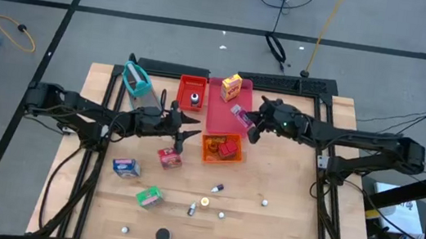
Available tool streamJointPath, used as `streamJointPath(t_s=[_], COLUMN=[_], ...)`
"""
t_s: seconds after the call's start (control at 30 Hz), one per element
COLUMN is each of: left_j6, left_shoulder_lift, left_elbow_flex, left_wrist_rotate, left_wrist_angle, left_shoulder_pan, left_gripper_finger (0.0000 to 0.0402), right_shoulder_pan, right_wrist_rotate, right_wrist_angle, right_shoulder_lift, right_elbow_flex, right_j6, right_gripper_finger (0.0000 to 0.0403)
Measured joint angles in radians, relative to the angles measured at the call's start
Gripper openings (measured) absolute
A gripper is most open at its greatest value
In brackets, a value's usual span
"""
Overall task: Pick & Place Kitchen Items
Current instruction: Put the purple cereal box into the pink bin
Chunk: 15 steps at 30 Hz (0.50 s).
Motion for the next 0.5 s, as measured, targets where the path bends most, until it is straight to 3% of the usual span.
streamJointPath(t_s=[0.27,0.5], left_j6=[-0.012,-0.013], left_shoulder_lift=[0.000,0.000], left_elbow_flex=[0.000,0.000], left_wrist_rotate=[0.000,0.000], left_wrist_angle=[0.000,0.000], left_shoulder_pan=[0.000,0.000], left_gripper_finger=[0.0164,0.0164], right_shoulder_pan=[-0.019,-0.019], right_wrist_rotate=[-0.002,0.000], right_wrist_angle=[0.150,0.167], right_shoulder_lift=[0.001,0.001], right_elbow_flex=[-0.096,-0.139], right_j6=[0.087,0.161], right_gripper_finger=[0.0000,0.0000])
